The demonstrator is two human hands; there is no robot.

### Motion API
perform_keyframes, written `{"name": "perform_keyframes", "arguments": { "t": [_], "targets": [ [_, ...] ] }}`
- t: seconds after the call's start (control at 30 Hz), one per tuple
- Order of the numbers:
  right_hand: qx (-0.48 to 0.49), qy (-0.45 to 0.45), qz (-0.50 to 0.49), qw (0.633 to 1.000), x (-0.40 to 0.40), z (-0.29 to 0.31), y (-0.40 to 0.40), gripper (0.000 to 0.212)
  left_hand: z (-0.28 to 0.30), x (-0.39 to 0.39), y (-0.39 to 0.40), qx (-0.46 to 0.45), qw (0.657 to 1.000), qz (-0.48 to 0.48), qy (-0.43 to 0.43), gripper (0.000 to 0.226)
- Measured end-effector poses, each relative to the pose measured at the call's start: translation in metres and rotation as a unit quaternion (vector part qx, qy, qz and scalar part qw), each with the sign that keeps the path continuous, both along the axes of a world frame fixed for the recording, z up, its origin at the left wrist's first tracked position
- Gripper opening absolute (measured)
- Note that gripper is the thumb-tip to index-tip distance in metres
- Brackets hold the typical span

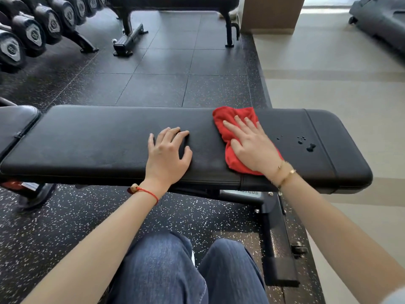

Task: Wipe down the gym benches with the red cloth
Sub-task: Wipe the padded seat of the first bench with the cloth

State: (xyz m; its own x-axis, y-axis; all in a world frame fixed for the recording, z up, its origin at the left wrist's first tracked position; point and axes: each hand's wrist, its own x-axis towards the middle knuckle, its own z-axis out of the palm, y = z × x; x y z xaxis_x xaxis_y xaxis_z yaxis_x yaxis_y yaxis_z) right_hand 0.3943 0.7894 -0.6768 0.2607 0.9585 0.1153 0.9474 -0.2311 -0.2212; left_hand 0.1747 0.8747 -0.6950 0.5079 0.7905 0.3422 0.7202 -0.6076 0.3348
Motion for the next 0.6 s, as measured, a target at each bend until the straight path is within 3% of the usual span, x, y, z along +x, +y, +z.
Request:
{"name": "perform_keyframes", "arguments": {
  "t": [0.2,0.4,0.6],
  "targets": [
    [-0.018,-0.021,-0.030,0.999,-0.003,0.006,0.044,0.057,0.001,0.002,0.000,-0.002,1.000,0.007,0.000,0.041],
    [0.016,-0.020,0.039,0.999,-0.014,-0.001,-0.026,0.058,0.003,0.002,-0.003,-0.009,1.000,0.011,0.015,0.043],
    [-0.038,-0.046,-0.078,0.995,0.046,0.004,-0.016,0.058,0.007,0.009,-0.009,-0.040,0.998,0.027,0.041,0.050]
  ]
}}
